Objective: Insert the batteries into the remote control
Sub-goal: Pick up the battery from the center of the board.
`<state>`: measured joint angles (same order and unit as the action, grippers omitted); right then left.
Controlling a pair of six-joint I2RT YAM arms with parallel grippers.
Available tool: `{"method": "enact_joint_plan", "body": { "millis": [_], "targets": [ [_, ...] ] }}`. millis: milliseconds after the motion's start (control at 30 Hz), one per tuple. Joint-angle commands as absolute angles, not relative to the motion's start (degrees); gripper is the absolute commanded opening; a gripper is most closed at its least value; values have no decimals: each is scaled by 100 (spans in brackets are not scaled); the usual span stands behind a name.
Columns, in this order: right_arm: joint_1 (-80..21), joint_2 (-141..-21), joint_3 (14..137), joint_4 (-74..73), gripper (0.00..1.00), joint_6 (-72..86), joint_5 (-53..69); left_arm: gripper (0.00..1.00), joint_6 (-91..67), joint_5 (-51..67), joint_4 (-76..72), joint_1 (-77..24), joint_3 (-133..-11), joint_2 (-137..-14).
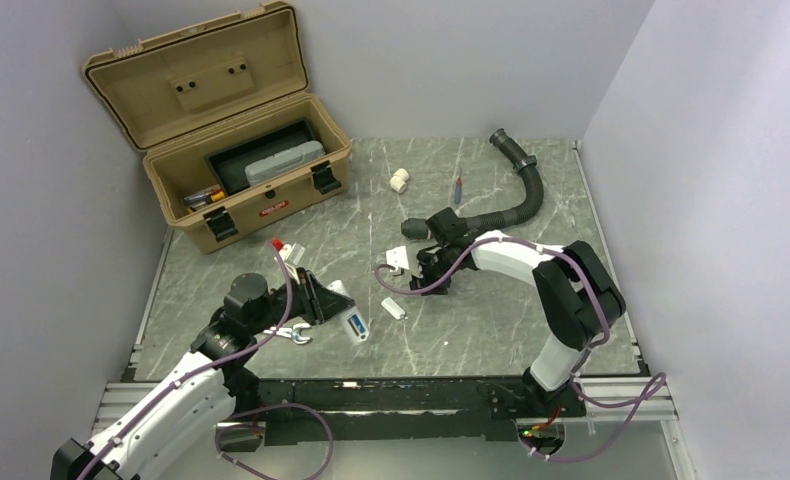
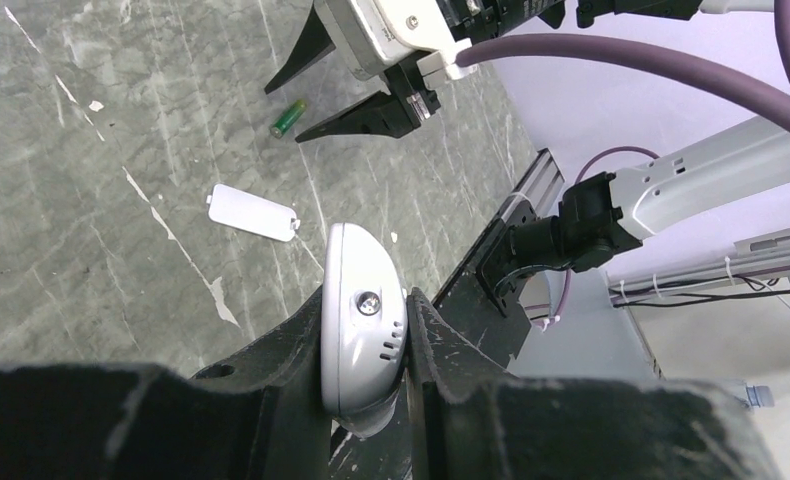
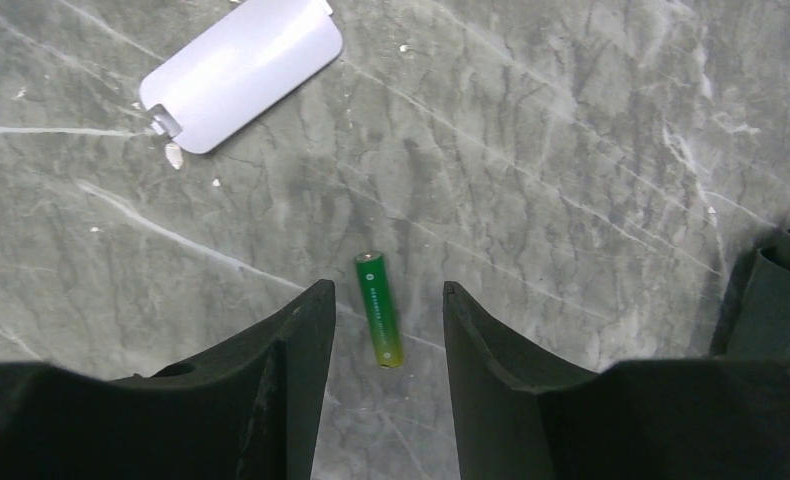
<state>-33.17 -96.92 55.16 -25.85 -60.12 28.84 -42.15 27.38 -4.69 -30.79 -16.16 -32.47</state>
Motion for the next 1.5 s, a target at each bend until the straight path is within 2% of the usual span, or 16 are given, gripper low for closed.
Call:
{"method": "enact_joint_plan", "body": {
  "millis": [0,200,467,767,867,967,1167,1467],
  "targets": [
    [-3239,-9841,5822,-2494,45,-6258,3131,0,-4105,2882,-579,-3015,-1673,-3200],
    [-3138,-10228,6145,-2962,38,-6394,3202,0,-4140,2932,-596,-2971,-1654,-3200],
    [-3133,-10338,6312,-3418,36,-6356,3245,0,-4137,2964,-554,-2910,-1659,-3137],
    [-3174,-10582,6557,-4016,17,-6214,3073,0,-4140,3001,-567,-2878,-1662,-3149],
    [-3189,-10586,6634,-4032,1,-6101,3156,0,-4143,3014,-543,-2866,-1671,-3153],
    [-3182,-10466,6608,-3891,0,-5954,3372,0,-4145,2980,-496,-2857,-1670,-3118],
    [-3180,-9203,5864,-2272,0,-4974,3866,0,-4142,2876,-275,-2826,-1731,-2988],
    [-3670,-6306,3940,550,0,-2884,4326,0,-4203,2722,-183,-2780,-1781,-2834]
  ]
}}
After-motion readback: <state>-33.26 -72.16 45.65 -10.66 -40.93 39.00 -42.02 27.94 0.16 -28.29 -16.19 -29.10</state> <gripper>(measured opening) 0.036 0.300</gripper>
